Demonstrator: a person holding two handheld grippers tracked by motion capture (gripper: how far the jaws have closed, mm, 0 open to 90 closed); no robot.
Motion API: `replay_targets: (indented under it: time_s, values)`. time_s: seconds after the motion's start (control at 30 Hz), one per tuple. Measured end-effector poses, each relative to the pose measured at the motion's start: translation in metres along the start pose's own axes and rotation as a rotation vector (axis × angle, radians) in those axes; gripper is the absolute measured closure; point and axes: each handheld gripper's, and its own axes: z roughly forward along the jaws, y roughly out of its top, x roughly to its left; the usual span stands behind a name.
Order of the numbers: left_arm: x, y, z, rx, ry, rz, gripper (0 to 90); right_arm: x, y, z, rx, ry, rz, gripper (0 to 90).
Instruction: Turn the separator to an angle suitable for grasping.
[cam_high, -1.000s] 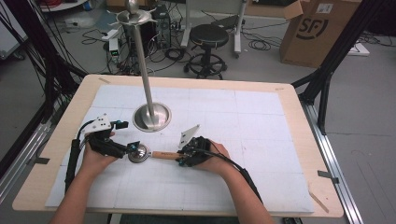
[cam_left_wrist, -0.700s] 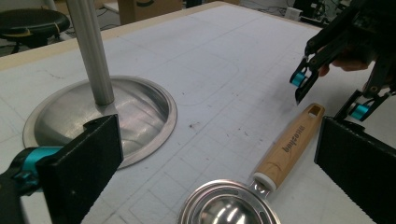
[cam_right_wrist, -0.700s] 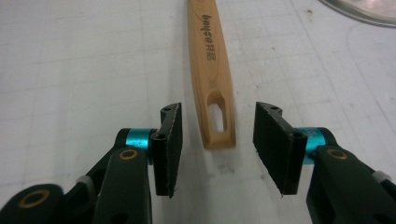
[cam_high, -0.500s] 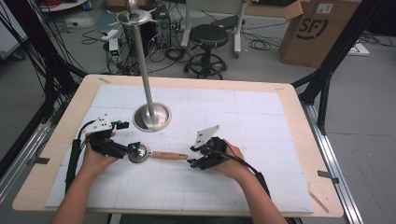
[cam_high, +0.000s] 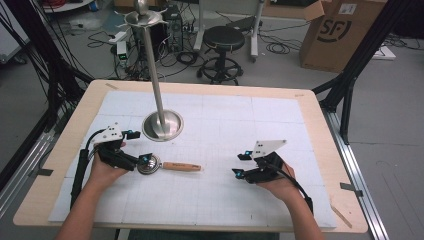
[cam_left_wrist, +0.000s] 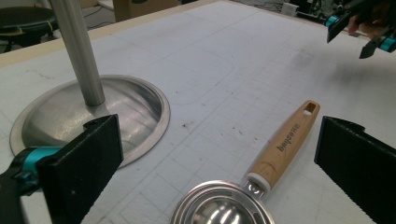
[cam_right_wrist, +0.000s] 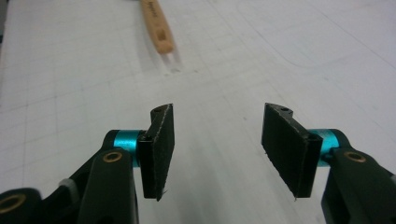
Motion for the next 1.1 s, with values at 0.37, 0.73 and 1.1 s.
replay_targets:
  time_s: [0.37,0.73,1.1]
  values:
    - [-0.001,0.0,0.001,0.003,-0.013,0.006,1.7,-0.016,-0.013,-0.031,-0.082,-0.098,0.089,33.9]
    - [-0.006,0.006,0.006,0.022,-0.043,0.03,1.7,-0.026,-0.025,-0.041,-0.114,-0.128,0.151,27.2]
    - [-0.01,0.011,0.009,0.019,-0.087,0.051,1.7,-0.032,-0.027,-0.044,-0.154,-0.131,0.181,25.0]
